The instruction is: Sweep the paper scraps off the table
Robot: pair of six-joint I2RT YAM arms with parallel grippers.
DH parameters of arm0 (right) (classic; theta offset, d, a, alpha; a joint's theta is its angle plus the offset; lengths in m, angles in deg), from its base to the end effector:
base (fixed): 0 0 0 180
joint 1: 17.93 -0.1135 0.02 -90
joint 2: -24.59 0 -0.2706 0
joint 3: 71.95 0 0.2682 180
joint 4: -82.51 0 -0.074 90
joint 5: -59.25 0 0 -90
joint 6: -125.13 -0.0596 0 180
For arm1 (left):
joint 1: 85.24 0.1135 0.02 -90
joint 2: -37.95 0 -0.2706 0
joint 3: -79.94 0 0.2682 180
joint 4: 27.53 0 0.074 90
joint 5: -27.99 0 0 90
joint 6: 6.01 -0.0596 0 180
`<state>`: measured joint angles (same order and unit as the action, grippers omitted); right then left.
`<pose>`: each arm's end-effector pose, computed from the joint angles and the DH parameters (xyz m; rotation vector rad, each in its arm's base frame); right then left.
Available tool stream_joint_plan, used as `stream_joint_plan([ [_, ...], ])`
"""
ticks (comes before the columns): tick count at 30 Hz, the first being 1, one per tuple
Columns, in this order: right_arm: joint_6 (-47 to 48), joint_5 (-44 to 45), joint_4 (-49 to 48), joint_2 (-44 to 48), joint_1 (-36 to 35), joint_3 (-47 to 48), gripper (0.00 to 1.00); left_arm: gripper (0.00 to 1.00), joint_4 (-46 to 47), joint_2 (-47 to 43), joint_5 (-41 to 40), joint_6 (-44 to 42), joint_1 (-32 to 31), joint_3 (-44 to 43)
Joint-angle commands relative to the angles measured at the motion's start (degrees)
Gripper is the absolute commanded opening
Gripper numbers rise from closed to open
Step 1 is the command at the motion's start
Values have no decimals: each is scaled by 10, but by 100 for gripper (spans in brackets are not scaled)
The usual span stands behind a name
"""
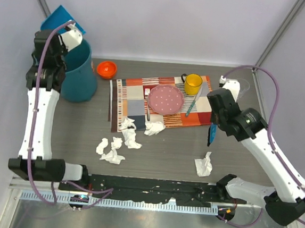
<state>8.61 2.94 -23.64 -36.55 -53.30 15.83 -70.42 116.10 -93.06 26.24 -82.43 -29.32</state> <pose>0.1929 0.0964 0.3801 0.0911 2.2288 -0.1289 0.3146 0.0462 0.4914 0.4889 1.8577 1.2176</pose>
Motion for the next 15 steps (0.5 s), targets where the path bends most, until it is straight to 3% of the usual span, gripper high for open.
stream_joint_plan([
  [1,33,76,138,-73,1,49,1,0,-324,-32,148,196,-43,-1],
  [4,39,24,142,-101,1,64,1,0,-375,-42,179,219,-89,38],
  [8,-4,13,211,-206,1,103,1,0,-418,-40,201,251,-152,92],
  [12,-62,58,250,-207,1,44,1,0,-426,-39,221,280,-199,143],
  [15,-95,28,256,-202,1,6,1,0,-419,-38,225,292,-239,192],
])
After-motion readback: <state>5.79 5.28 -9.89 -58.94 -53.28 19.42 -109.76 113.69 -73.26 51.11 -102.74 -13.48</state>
